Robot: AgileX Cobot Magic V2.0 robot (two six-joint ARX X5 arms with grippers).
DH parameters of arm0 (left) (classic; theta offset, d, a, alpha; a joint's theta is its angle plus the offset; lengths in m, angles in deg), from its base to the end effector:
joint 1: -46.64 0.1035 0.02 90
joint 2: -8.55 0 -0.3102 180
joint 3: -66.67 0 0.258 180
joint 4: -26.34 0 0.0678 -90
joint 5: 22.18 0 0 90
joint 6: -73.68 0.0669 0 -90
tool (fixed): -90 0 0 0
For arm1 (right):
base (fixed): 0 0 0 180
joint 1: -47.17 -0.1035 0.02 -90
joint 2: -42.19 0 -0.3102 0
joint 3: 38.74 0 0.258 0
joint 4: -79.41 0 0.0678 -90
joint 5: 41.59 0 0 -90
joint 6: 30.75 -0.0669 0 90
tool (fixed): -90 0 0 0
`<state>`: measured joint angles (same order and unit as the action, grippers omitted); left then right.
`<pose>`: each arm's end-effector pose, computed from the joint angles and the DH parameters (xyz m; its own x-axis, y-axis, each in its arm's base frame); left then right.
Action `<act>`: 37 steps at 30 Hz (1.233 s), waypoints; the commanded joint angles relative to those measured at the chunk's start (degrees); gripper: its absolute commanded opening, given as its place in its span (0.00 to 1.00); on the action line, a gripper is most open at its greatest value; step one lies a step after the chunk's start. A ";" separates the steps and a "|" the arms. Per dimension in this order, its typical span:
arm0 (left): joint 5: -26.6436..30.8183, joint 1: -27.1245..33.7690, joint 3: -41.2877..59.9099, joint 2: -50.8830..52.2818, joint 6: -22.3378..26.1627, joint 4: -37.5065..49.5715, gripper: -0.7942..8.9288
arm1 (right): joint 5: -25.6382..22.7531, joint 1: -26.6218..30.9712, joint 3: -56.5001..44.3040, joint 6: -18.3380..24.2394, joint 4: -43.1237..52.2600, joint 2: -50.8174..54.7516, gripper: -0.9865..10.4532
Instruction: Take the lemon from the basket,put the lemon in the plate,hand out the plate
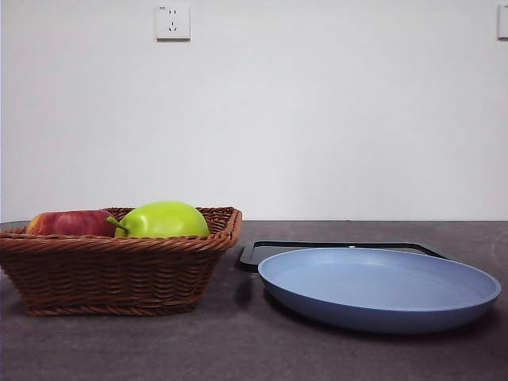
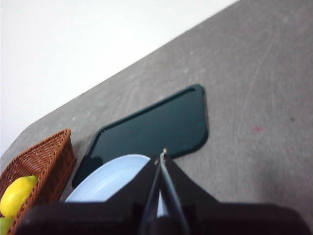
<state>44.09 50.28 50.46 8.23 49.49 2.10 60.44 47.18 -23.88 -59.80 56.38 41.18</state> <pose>0.0872 -0.0214 0.1571 0.9295 -0.3441 -0.1329 0.2501 0.8527 -0.4587 0.0919 0.0139 0.1495 0.9655 0.2083 -0.1560 -0.1023 0.8550 0.5084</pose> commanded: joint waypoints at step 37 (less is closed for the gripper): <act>-9.38 -12.35 -39.74 -52.52 16.66 -16.70 0.37 | 16.11 -0.87 39.15 21.46 -27.32 -49.11 0.26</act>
<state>34.98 38.21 11.42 -43.98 65.30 -14.97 76.68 46.44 14.37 -38.84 28.71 -7.58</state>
